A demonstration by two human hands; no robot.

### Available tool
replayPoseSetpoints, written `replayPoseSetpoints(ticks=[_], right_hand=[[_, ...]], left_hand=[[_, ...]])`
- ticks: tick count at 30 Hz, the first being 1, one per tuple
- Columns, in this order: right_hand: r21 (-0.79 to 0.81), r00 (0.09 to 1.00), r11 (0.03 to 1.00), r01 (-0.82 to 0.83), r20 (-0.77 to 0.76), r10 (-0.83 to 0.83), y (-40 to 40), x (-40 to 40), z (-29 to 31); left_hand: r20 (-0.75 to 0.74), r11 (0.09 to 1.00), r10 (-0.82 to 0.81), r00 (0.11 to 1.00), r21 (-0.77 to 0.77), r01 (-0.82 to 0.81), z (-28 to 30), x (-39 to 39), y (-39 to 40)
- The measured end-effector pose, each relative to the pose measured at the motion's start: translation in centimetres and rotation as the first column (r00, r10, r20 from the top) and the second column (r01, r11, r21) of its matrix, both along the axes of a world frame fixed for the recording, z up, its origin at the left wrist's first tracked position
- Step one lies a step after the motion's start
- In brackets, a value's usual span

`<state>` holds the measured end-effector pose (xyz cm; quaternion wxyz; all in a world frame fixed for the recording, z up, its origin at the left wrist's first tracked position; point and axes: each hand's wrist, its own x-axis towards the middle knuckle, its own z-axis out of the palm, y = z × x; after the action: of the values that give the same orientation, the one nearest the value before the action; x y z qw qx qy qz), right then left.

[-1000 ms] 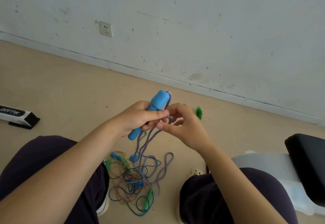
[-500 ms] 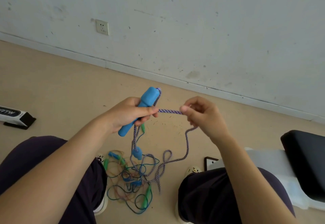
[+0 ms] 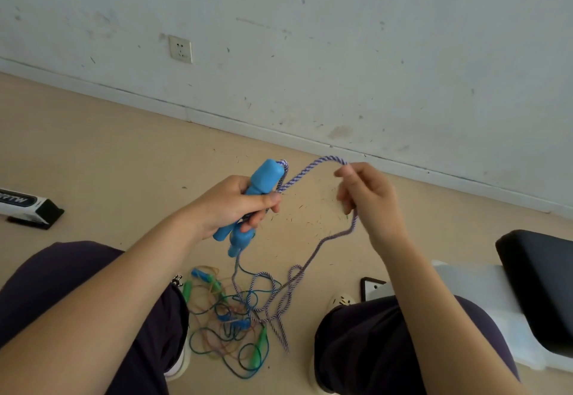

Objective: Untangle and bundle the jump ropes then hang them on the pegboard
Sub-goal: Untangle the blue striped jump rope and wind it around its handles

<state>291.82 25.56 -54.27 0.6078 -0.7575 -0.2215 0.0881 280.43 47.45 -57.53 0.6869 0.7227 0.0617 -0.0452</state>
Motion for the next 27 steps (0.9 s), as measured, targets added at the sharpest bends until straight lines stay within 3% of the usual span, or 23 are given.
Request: replayPoseSetpoints(ticks=[3, 6, 9, 13, 22, 25, 27], right_hand=[[-0.144, 0.963, 0.952, -0.270, -0.036, 0.268, 1.5, -2.0, -0.9], [-0.195, 0.919, 0.899, -0.391, -0.044, 0.391, 2.2, -2.8, -1.1], [-0.181, 0.946, 0.930, -0.320, -0.011, 0.324, 1.8, -2.3, -0.6], [0.002, 0.994, 0.996, -0.084, -0.077, 0.084, 1.8, -2.1, -0.7], [0.179, 0.970, 0.974, 0.136, -0.224, -0.095, 1.5, -1.0, -0.8], [0.077, 0.985, 0.991, 0.114, -0.136, -0.103, 1.2, -0.4, -0.9], [0.022, 0.998, 1.000, -0.008, -0.057, 0.010, 1.3, -0.9, -0.9]], left_hand=[[-0.010, 0.998, -0.063, 0.998, 0.018, 0.063, -0.1, 0.2, -0.8], [-0.013, 0.995, -0.097, 0.995, 0.007, 0.097, 0.0, 0.2, -1.3], [-0.018, 0.990, -0.119, 0.993, -0.075, 0.117, 0.2, 0.1, -1.5], [-0.017, 0.981, -0.139, 0.990, -0.141, 0.136, 0.0, 0.3, -1.7], [-0.061, 0.976, -0.154, 0.986, -0.162, 0.142, -0.3, 0.3, -1.3], [-0.086, 0.980, -0.153, 0.985, -0.144, 0.140, -0.2, 0.2, -1.1], [-0.118, 0.973, -0.212, 0.970, -0.113, 0.199, -0.1, 0.1, -1.3]])
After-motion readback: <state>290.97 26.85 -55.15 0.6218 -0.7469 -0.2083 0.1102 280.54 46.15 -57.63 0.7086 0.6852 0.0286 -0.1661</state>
